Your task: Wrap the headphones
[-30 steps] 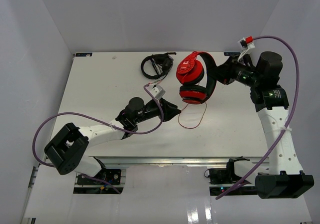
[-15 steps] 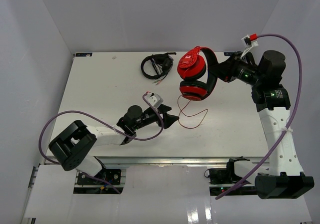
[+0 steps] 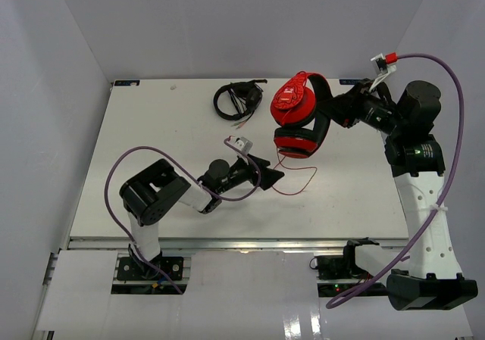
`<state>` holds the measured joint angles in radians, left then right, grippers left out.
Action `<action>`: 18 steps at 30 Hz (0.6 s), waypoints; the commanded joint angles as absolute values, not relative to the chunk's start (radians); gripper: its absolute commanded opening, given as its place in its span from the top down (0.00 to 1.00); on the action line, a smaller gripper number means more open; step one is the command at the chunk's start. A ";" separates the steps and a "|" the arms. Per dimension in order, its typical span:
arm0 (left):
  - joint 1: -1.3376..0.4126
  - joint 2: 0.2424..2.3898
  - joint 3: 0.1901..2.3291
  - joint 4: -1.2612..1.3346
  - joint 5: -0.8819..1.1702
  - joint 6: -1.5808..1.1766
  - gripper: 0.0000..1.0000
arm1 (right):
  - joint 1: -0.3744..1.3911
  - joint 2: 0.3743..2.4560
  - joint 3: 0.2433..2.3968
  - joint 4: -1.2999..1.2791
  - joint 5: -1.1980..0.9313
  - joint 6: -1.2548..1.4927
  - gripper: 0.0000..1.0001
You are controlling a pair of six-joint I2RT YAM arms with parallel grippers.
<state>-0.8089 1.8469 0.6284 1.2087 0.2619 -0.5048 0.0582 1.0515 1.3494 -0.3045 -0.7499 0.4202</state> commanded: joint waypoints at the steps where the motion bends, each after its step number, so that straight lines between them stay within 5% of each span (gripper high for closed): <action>1: -0.812 1.906 0.678 1.392 0.266 -0.707 0.02 | 0.055 1.014 1.351 -0.224 -0.779 0.462 0.92; 10: -0.808 2.002 0.804 1.374 0.297 -1.008 0.06 | 0.055 0.989 1.315 -0.213 -0.788 0.455 0.92; 13: -0.815 2.035 0.857 1.365 0.305 -1.052 0.23 | 0.055 0.983 1.317 -0.212 -0.792 0.458 0.92; 16: -0.828 2.071 0.898 1.364 0.331 -1.073 0.60 | 0.055 0.979 1.321 -0.212 -0.793 0.462 0.92; 18: -0.837 2.084 0.926 1.351 0.342 -1.078 0.71 | 0.055 0.980 1.323 -0.213 -0.791 0.463 0.92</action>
